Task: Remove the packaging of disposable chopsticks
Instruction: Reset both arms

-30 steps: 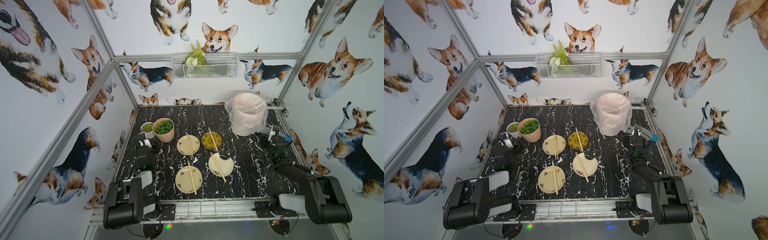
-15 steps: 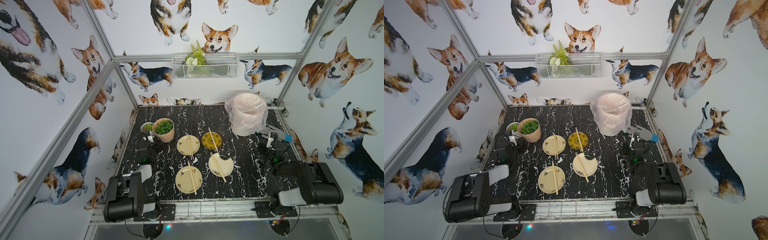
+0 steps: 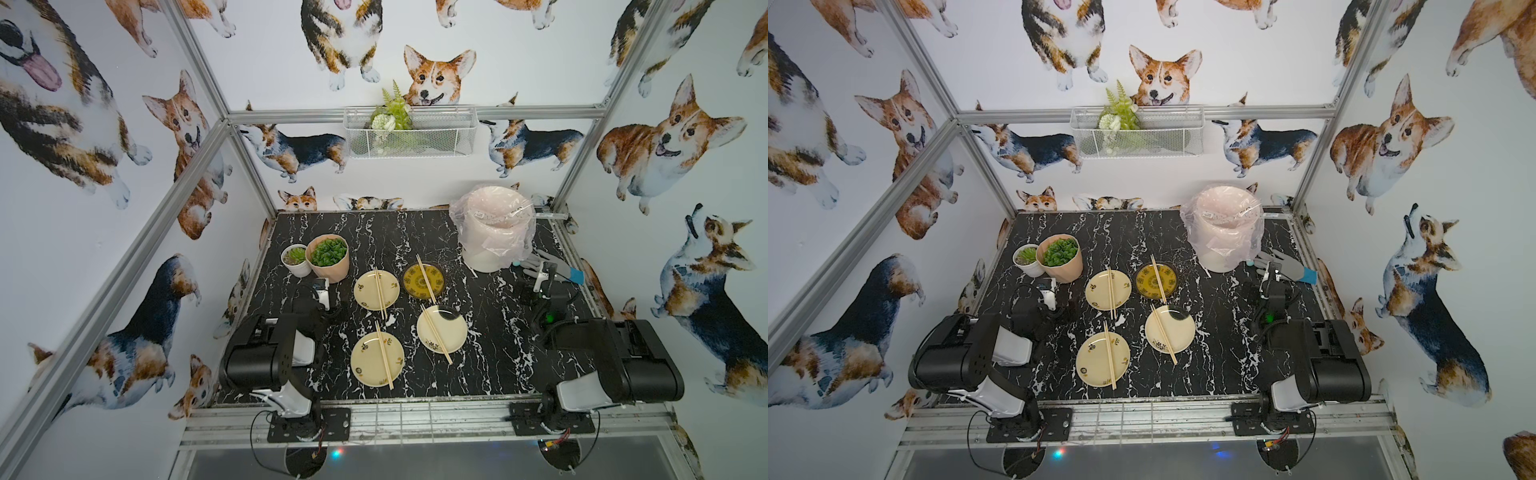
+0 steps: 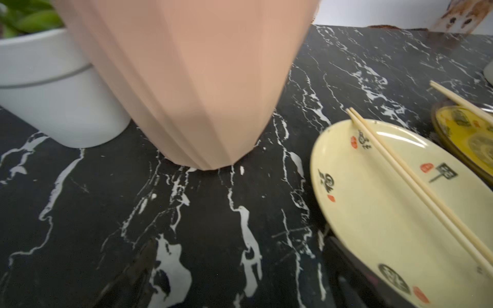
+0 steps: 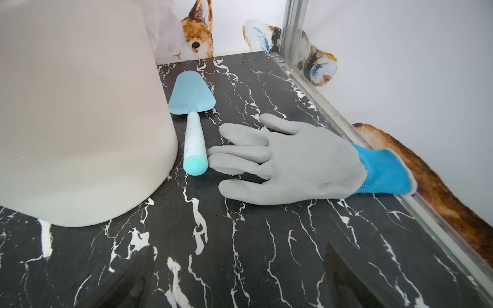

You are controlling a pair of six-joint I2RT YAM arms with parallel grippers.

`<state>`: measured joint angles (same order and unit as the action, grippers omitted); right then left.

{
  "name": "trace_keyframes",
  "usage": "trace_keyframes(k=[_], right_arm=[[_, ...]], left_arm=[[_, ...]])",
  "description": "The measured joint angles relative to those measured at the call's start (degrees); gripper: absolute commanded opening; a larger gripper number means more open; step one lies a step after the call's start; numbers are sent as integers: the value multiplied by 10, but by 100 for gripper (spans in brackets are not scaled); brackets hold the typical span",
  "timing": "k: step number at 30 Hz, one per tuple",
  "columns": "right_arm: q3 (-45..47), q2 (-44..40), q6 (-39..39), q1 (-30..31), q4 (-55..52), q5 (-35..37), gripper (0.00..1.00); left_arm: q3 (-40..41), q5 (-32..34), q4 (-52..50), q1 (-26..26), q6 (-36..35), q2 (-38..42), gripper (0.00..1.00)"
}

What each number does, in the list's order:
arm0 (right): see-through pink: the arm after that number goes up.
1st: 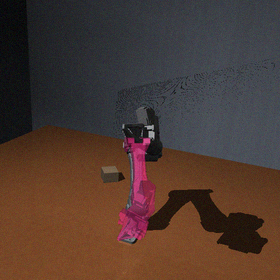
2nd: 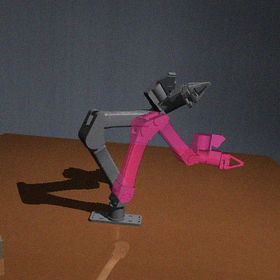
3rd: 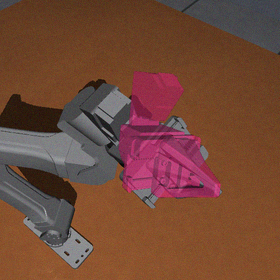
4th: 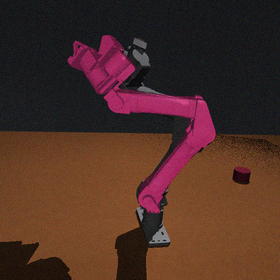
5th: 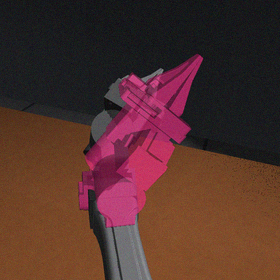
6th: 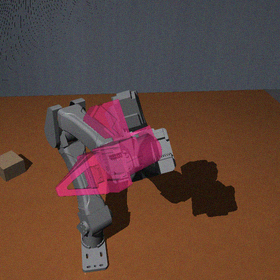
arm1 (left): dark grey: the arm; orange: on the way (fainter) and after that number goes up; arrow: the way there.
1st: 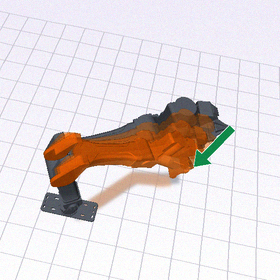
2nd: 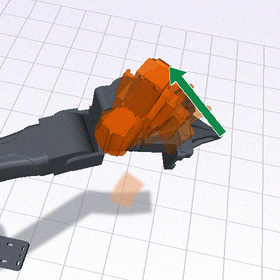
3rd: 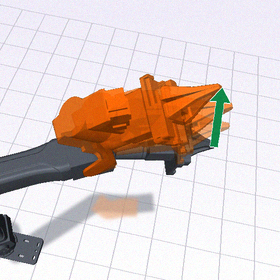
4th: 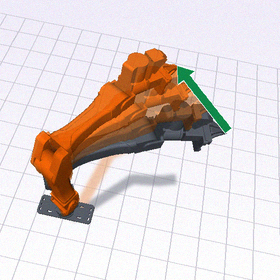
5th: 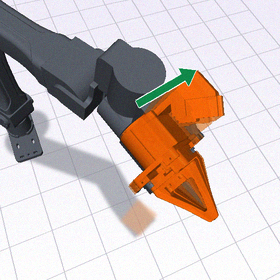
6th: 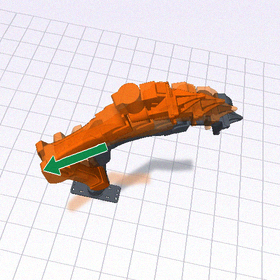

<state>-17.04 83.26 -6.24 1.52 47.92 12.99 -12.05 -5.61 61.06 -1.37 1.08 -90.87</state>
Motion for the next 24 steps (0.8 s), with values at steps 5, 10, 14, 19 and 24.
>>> trace_keyframes(k=[5, 10, 14, 19, 24], right_arm=[[-2, -3, 0, 1, 2, 3, 100], [-2, -1, 0, 1, 2, 3, 100], [-2, -1, 0, 1, 2, 3, 100], [-2, -1, 0, 1, 2, 3, 100], [-2, -1, 0, 1, 2, 3, 100]], left_arm=[[-88, 138, -27, -37, 3, 10, 100], [-89, 192, -61, -43, 3, 10, 100], [-89, 206, -72, -44, 2, 9, 100], [-92, 211, -77, -44, 2, 8, 100], [-94, 212, -79, -44, 2, 8, 100]])
